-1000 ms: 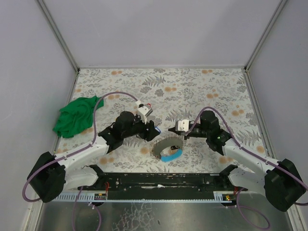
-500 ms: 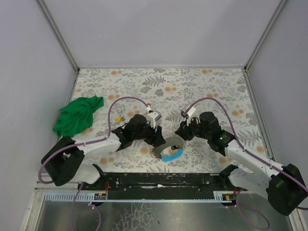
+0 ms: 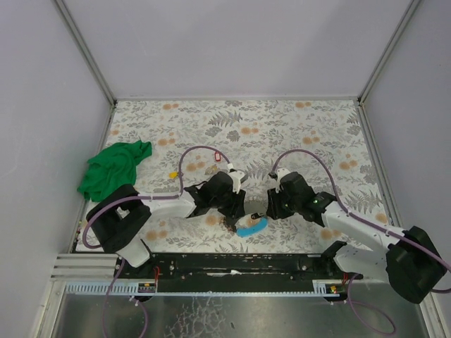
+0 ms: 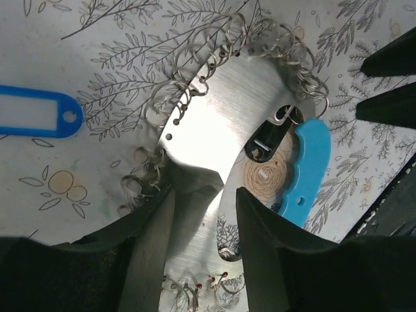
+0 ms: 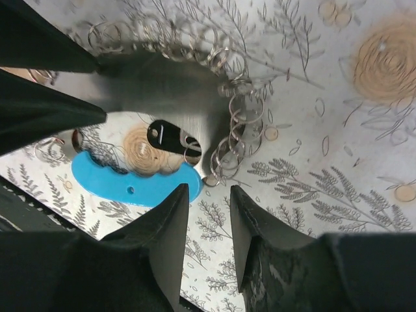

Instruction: Put the keys on the keyring

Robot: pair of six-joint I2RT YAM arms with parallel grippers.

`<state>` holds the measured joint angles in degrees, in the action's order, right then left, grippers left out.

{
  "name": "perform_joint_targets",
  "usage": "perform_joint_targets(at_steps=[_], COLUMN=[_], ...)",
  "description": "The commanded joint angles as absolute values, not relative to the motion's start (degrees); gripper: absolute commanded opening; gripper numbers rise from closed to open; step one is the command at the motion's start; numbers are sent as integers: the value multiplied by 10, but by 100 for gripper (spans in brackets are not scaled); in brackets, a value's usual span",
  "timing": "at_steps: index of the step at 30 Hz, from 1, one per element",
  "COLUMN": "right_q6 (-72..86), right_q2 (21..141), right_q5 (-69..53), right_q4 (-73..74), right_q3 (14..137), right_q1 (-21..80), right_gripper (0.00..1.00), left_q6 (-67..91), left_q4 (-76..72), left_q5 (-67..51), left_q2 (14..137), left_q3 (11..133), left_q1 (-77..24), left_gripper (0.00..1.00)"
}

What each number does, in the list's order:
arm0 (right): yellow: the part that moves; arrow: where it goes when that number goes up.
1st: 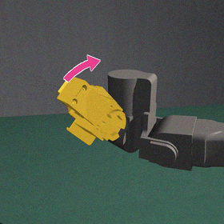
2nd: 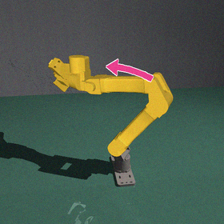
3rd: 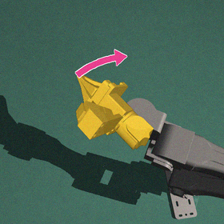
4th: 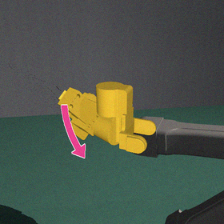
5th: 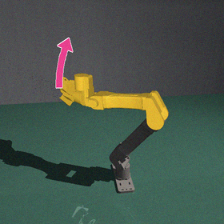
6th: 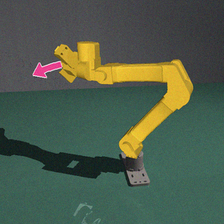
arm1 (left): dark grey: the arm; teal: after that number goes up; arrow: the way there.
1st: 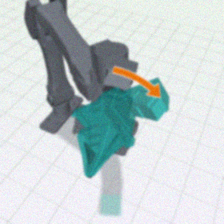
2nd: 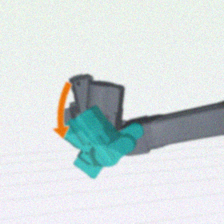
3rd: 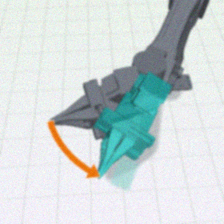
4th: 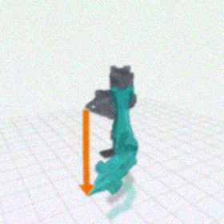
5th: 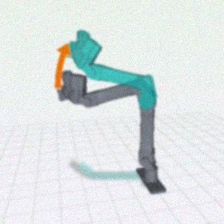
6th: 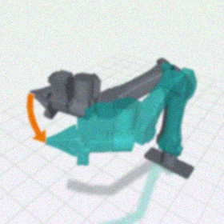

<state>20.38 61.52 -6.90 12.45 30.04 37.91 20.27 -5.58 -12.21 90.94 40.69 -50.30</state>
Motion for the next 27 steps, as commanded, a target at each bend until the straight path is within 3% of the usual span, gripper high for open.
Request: perform_joint_targets(at_steps=[1,11,27], right_q6=[247,216,193], right_q2=[643,721,783], right_q5=[-40,42,68], right_q4=[145,131,139], right_q3=[314,352,391], right_q1=[397,440,445], right_gripper=[39,39,33], left_q6=[216,201,186], left_q4=[-24,8,-5], left_q5=[-72,-37,-52], left_q2=[930,929,915], left_q3=[422,411,400], left_q1=[-504,-504,-504], left_gripper=[41,38,36])
